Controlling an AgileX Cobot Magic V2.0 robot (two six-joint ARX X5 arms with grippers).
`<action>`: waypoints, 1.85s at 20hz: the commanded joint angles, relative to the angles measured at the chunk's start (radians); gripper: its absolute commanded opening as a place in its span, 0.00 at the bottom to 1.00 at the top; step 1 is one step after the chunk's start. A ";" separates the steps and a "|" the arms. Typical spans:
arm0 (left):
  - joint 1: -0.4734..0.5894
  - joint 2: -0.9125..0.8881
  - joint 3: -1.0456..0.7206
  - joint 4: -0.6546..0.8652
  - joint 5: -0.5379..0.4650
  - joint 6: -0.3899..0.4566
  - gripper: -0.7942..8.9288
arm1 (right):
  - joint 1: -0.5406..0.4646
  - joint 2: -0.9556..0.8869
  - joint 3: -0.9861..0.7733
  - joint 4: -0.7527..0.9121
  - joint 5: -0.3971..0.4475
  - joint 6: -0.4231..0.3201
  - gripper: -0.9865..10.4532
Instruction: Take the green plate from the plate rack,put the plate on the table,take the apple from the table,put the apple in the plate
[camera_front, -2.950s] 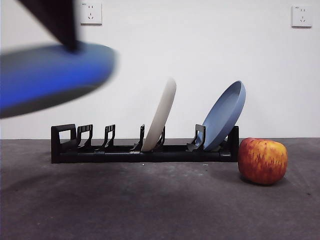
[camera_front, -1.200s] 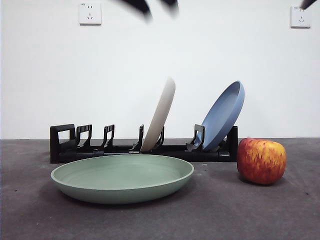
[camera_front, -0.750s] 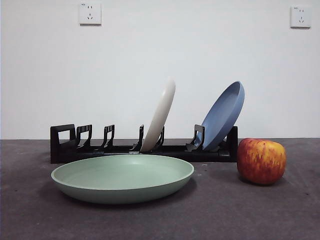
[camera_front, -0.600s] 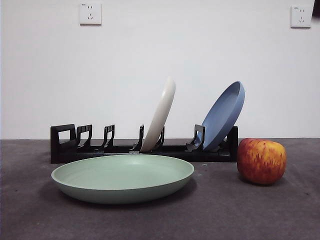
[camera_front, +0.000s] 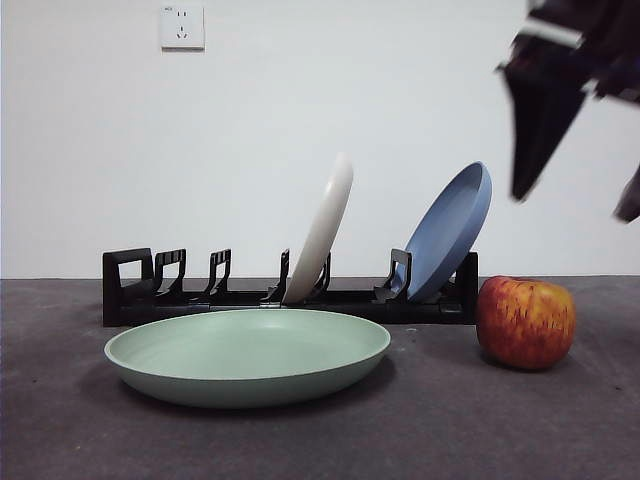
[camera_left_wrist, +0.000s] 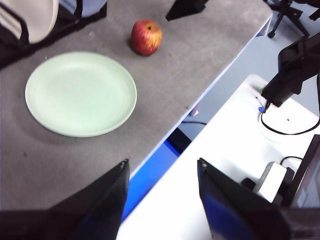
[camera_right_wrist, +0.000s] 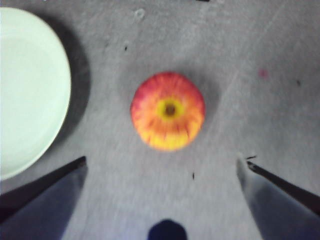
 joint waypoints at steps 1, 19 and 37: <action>0.001 -0.008 -0.005 -0.019 0.003 -0.050 0.31 | 0.000 0.074 0.017 0.056 0.004 -0.019 0.56; 0.001 -0.013 -0.005 -0.056 -0.005 -0.113 0.31 | 0.000 0.350 0.035 0.169 0.044 -0.035 0.08; 0.001 -0.013 -0.005 -0.050 -0.035 -0.113 0.31 | 0.336 0.314 0.381 0.253 -0.241 0.097 0.08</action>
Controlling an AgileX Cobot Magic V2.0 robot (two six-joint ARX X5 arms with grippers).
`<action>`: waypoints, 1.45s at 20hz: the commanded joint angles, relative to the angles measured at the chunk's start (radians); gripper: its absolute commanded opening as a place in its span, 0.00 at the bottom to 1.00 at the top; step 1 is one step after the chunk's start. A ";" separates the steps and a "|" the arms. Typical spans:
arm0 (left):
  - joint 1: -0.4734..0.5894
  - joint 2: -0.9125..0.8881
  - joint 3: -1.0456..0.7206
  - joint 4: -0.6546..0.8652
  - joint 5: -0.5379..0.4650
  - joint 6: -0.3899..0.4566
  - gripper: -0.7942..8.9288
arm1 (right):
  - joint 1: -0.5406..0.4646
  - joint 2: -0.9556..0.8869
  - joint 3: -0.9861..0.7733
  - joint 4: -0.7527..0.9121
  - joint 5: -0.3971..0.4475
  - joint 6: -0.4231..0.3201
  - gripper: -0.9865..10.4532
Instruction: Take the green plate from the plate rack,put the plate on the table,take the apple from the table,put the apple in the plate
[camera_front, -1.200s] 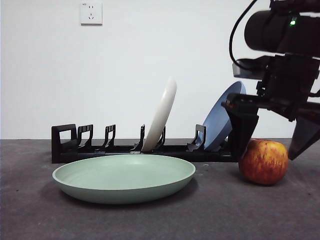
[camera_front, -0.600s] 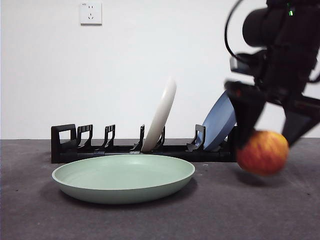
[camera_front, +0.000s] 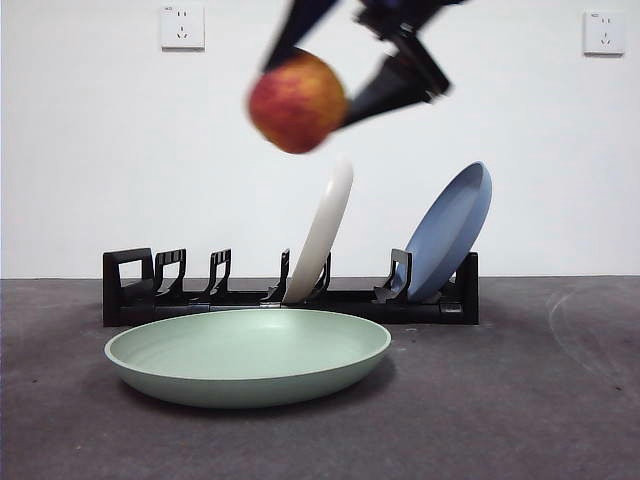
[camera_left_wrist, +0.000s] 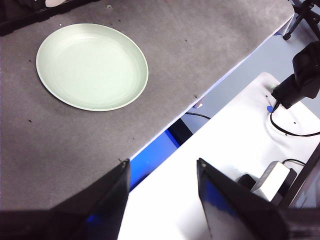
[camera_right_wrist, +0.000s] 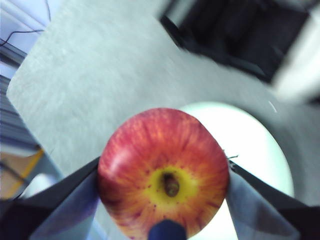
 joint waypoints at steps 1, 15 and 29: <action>0.001 -0.005 -0.005 0.007 0.000 -0.006 0.31 | 0.101 0.018 0.001 0.047 0.174 0.022 0.08; 0.001 -0.005 -0.005 -0.002 -0.021 -0.006 0.31 | 0.224 0.282 0.001 0.010 0.489 0.007 0.08; 0.001 -0.005 -0.005 -0.003 -0.021 -0.006 0.31 | 0.224 0.356 0.001 -0.045 0.485 -0.004 0.59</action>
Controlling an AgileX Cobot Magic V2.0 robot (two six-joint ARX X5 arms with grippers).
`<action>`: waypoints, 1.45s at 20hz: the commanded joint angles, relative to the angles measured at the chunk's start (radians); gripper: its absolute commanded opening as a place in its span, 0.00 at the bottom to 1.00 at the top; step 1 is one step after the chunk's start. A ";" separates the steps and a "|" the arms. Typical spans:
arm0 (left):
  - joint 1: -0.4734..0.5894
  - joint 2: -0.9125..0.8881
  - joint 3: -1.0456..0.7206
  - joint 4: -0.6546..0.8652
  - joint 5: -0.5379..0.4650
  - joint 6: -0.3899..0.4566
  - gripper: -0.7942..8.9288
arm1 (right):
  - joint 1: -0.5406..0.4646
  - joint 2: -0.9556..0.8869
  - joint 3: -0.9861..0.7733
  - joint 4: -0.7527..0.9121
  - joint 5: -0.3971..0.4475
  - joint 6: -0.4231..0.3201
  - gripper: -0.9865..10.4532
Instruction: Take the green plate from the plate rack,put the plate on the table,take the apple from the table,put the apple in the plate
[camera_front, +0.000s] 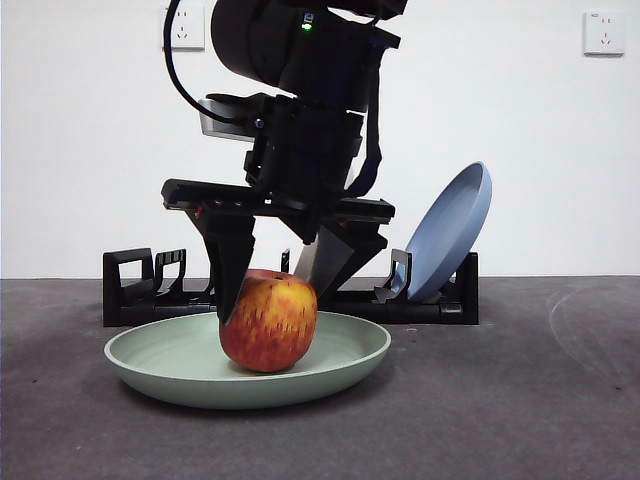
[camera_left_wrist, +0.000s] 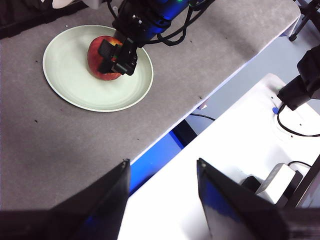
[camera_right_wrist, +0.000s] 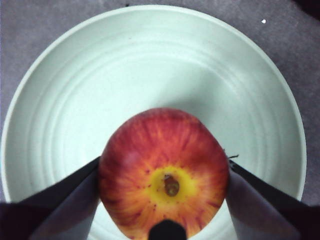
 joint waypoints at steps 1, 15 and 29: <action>0.001 -0.005 -0.005 -0.001 -0.003 -0.006 0.31 | 0.001 0.015 -0.002 -0.007 0.000 -0.005 0.61; 0.001 -0.005 -0.005 0.006 -0.015 -0.007 0.31 | 0.001 0.013 0.209 -0.192 0.001 -0.053 0.61; 0.001 0.048 -0.005 0.061 -0.378 -0.032 0.31 | 0.001 -0.081 0.789 -0.734 0.150 -0.209 0.54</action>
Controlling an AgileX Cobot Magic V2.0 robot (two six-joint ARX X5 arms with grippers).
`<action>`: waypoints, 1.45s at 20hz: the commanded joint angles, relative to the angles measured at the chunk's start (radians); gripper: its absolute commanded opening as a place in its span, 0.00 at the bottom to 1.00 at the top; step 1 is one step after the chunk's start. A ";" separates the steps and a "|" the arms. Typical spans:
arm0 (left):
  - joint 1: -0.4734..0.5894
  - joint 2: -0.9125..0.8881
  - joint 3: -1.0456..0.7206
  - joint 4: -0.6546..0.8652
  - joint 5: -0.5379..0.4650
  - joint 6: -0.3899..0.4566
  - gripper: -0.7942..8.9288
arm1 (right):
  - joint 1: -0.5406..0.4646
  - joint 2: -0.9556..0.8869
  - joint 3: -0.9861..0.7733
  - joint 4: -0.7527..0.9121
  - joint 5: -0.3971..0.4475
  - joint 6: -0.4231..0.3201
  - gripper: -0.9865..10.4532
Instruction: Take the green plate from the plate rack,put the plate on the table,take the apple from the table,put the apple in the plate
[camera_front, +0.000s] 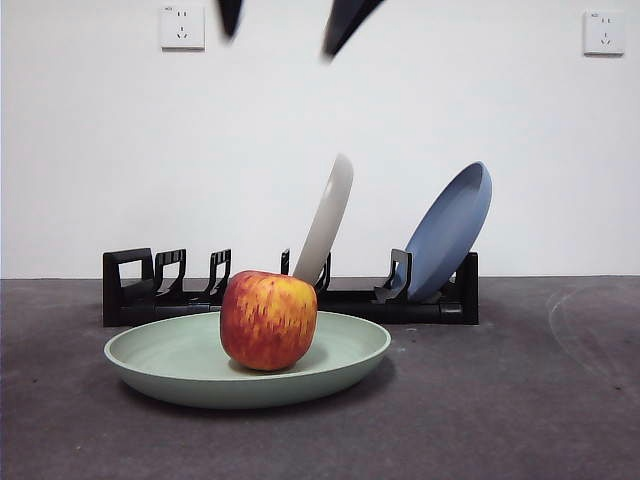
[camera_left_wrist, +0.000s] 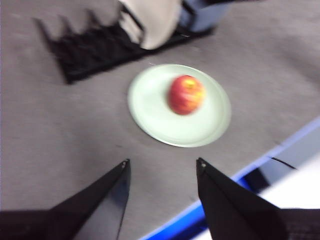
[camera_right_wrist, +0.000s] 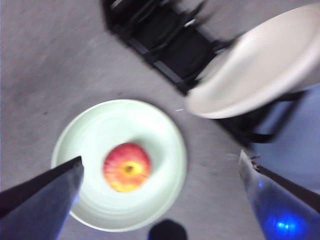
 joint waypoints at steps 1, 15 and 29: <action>0.001 0.016 -0.005 0.009 -0.030 -0.005 0.31 | 0.000 -0.059 0.005 -0.055 0.017 -0.014 0.54; -0.002 0.076 -0.006 0.219 0.195 0.085 0.30 | 0.002 -0.770 -0.650 0.028 -0.048 0.159 0.55; -0.002 0.059 -0.505 0.686 0.194 0.005 0.25 | 0.001 -0.848 -1.294 0.618 -0.179 0.219 0.33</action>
